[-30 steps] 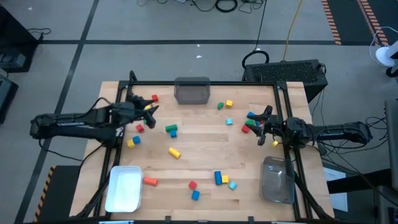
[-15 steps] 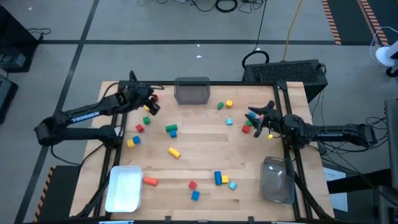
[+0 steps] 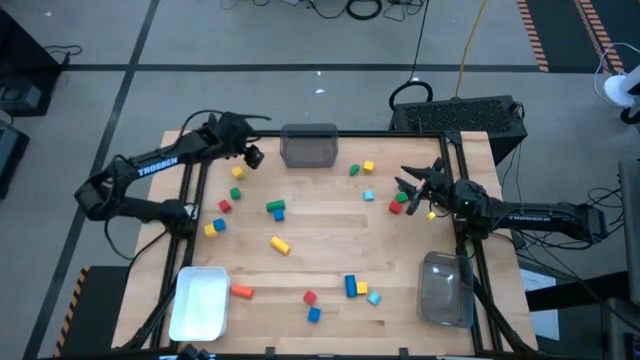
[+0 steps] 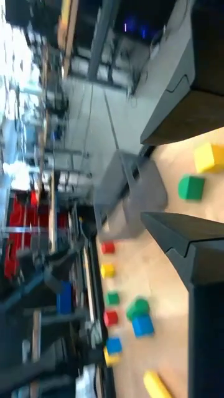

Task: Sort blocks by size
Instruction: Put the red square block into the top black bin

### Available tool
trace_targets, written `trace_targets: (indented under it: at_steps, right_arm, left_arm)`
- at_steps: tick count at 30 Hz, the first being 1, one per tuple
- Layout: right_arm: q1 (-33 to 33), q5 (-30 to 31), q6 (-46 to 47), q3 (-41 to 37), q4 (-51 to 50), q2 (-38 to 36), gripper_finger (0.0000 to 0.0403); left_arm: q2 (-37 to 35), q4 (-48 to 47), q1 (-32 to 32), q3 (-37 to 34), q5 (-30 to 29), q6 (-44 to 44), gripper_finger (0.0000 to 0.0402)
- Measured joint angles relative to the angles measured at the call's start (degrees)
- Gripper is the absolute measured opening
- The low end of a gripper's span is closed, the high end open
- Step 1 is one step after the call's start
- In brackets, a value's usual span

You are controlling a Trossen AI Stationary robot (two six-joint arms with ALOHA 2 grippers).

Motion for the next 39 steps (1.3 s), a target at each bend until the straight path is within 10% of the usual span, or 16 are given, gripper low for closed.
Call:
trace_targets:
  at_steps: [12,39]
  right_arm:
    - [0.0,-7.9,-4.1,4.4,-0.6,1.0,0.0176]
    - [0.0,-9.8,-0.2,7.2,-1.4,17.6,0.0176]
  left_arm:
    - [9.6,-12.8,1.3,5.2,2.0,12.0,0.0283]
    - [17.8,-4.3,8.0,5.2,8.1,30.5,0.0283]
